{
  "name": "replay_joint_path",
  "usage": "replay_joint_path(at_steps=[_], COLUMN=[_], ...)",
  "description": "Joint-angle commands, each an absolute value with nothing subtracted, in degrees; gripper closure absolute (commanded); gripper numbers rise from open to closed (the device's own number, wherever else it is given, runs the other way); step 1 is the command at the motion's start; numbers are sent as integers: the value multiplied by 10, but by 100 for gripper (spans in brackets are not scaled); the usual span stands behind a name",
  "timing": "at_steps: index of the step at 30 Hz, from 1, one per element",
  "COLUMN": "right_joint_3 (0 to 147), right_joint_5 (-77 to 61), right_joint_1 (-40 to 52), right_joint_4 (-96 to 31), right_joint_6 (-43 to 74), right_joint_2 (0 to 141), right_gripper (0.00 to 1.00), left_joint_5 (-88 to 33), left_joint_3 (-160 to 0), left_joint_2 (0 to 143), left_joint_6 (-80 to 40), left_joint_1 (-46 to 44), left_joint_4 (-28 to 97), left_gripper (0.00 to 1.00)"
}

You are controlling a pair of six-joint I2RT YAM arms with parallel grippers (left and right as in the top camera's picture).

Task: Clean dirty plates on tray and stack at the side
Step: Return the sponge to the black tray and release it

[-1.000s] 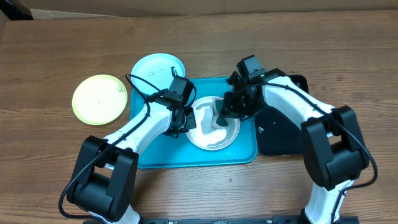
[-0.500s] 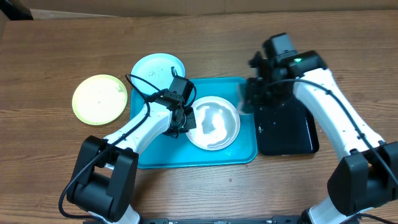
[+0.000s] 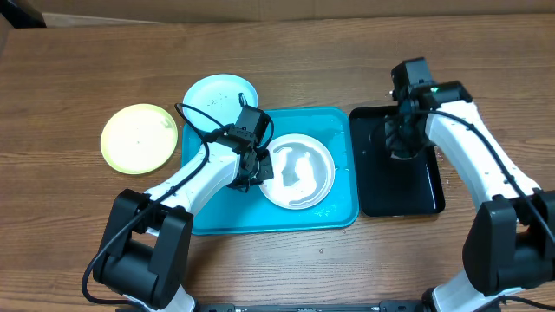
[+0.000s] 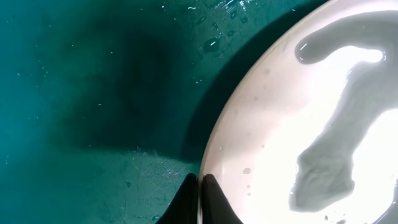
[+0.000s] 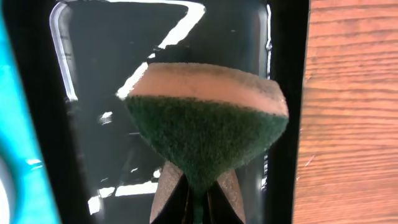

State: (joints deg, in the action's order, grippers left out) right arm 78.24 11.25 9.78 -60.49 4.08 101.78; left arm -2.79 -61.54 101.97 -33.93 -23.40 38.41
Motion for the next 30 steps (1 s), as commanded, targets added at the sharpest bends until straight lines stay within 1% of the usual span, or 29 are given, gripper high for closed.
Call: replay_joint_path(at_steps=[1,5,14,20,21,23,26,27,30], right_joint_3=[755,742,737,705,704,705,705,706,737], right_joint_5=[174,184,177,177,177,177,175,167,136], right_joint_1=[99,99,99,99,99,99,99,99,99], right_joint_4=[-572,-547,-542,-505,-504,-504,-500,-500,-517], right_joint_6=[10,10,-1,-1,-1,-1,-1,-1,-1], right_joint_2=[1025,1026,1027,1027,1027,1027,1027,1027,1027], right_gripper=[96,96,96,96,94,82,73,64,41], left_joint_5=[-25,-25,-25,-25,-25,-25,-25,-25,-25], left_joint_3=[-619,-619,-619,-619,-619,-619,-619,-619,-619], left_joint_2=[1029,1028,1029,1028,1028,1028,1029,1028,1029], left_joint_6=[-326,-326,-326,-326,-326,-326,-326,-326,-326], left_joint_1=[-237,-237,-237,-237,-237,-237,-237,-237,-237], left_joint_4=[387,387,387,387,387,387,387,387,387], left_gripper=[96,96,96,96,96,96,96,96,96])
